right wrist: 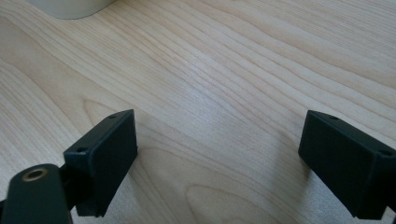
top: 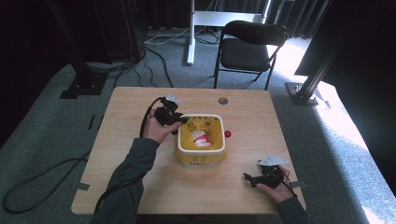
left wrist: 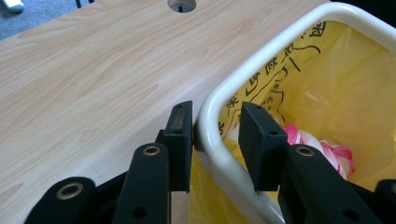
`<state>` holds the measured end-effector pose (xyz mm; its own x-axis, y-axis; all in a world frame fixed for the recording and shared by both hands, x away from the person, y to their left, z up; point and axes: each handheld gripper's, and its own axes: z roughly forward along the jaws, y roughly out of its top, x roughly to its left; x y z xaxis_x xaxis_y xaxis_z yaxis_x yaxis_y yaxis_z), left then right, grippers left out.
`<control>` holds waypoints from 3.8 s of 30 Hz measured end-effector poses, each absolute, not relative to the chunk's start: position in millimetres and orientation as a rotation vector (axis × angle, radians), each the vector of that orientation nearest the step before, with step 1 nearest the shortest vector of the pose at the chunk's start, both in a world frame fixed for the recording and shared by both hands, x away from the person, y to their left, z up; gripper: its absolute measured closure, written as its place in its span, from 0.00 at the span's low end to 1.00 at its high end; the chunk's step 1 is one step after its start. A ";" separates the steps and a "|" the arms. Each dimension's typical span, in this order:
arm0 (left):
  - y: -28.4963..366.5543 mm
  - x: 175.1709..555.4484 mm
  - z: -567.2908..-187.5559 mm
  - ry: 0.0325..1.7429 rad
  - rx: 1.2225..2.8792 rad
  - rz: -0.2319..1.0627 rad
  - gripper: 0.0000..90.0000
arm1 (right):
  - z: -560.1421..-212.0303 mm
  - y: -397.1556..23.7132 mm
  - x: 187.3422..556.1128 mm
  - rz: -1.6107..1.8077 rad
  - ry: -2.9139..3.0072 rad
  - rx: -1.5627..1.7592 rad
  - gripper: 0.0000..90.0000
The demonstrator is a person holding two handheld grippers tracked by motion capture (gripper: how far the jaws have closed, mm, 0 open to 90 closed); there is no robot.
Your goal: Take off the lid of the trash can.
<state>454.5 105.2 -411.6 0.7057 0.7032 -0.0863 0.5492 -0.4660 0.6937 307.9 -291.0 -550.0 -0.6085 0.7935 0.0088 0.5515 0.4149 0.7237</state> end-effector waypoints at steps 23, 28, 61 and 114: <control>94.3 449.3 -410.6 1.056 2.175 0.322 0.79 | -550.0 -290.9 307.9 1.008 2.340 1.158 0.12; 93.2 447.4 -410.4 1.065 2.171 0.317 0.79 | -549.9 -290.9 307.8 1.007 2.341 1.159 0.12; 92.2 457.2 -412.1 0.968 2.220 0.247 0.74 | -549.9 -290.8 307.8 1.007 2.342 1.156 0.12; 133.0 435.8 -382.3 0.872 2.030 0.149 0.81 | -549.9 -290.8 307.7 1.007 2.342 1.156 0.12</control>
